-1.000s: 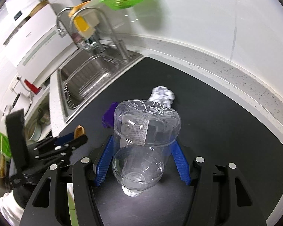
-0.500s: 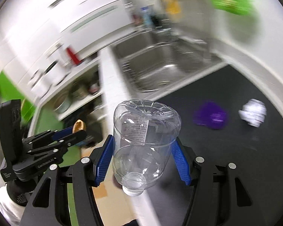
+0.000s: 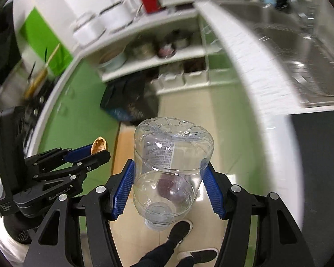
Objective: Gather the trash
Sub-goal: 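Carry the bottle and walnut shell to the pink wastebasket and release both, then move both tools back over the counter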
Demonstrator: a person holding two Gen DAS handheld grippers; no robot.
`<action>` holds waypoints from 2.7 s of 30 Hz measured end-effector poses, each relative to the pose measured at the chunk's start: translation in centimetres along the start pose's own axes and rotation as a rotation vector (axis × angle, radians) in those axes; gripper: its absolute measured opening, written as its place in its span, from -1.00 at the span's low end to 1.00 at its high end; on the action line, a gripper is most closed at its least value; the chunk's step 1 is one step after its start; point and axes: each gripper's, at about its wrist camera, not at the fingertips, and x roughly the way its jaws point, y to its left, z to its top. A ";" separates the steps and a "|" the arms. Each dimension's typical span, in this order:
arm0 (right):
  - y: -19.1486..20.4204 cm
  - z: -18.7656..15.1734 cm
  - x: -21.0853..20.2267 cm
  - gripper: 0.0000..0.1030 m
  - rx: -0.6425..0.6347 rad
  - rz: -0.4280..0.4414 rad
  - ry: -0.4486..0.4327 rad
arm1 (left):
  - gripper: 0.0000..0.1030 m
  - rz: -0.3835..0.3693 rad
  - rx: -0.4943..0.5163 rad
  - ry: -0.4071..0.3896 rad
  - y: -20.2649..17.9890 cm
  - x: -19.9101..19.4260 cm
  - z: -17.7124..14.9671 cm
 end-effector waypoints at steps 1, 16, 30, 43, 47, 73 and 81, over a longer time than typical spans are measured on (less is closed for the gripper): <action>0.3 -0.2 1.6 0.15 -0.011 0.001 0.017 | -0.34 0.002 -0.018 0.018 1.3 1.4 -0.7; -1.3 -8.8 27.8 0.14 -0.062 -0.027 0.210 | -0.34 -0.013 -0.163 0.216 13.7 28.9 -14.6; -1.3 -11.4 35.3 0.14 -0.074 -0.017 0.277 | 0.94 0.054 -0.228 0.198 18.6 32.7 -16.9; 2.7 -10.8 41.9 0.16 -0.142 0.036 0.327 | 0.94 0.101 -0.295 0.113 23.5 27.6 -16.8; 2.7 -11.3 43.2 0.88 -0.139 0.017 0.337 | 0.94 0.108 -0.308 0.104 24.6 27.3 -17.3; 3.1 -4.2 14.3 0.89 0.019 -0.030 0.095 | 0.94 0.088 -0.152 0.006 12.9 6.8 -6.7; 2.5 -1.8 -1.6 0.89 0.081 -0.072 -0.075 | 0.94 0.012 -0.025 -0.065 5.0 -3.9 -0.9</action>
